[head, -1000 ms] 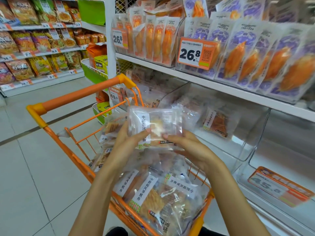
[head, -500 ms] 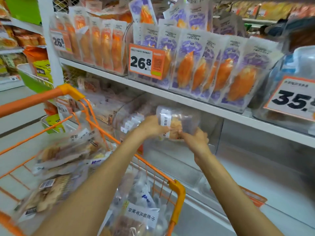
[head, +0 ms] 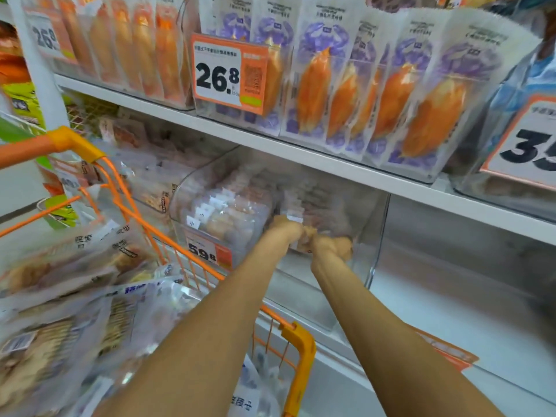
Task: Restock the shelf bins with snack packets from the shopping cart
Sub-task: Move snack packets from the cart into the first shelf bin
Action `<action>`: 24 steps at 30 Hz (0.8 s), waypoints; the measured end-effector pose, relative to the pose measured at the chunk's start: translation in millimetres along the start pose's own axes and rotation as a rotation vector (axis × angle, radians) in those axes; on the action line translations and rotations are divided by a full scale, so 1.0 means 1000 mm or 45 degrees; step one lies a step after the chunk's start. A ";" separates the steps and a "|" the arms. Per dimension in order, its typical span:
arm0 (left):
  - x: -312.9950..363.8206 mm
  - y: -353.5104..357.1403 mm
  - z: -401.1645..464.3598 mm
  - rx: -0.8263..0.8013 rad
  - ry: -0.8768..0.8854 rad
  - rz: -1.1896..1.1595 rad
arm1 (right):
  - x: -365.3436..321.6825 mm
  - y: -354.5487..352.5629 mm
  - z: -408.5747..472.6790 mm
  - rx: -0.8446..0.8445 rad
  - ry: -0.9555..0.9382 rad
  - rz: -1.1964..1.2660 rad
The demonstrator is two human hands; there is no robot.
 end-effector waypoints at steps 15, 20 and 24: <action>0.010 -0.016 -0.029 -0.301 -0.210 -0.480 | 0.005 -0.001 0.015 -0.059 0.000 -0.162; 0.012 -0.020 -0.029 -0.252 -0.210 -0.596 | -0.006 0.006 0.008 -0.160 0.035 -0.344; 0.009 -0.020 -0.023 -0.166 -0.238 -0.612 | -0.008 0.012 0.008 -0.202 0.023 -0.382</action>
Point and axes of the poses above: each hand's wrist, its own z-axis towards the middle knuckle, its own y-axis out of the palm, x = y × z, the point moved 1 cm from there along z, towards the middle knuckle, and after that the axes turned 6 degrees about -y, right-handed, at the moved point
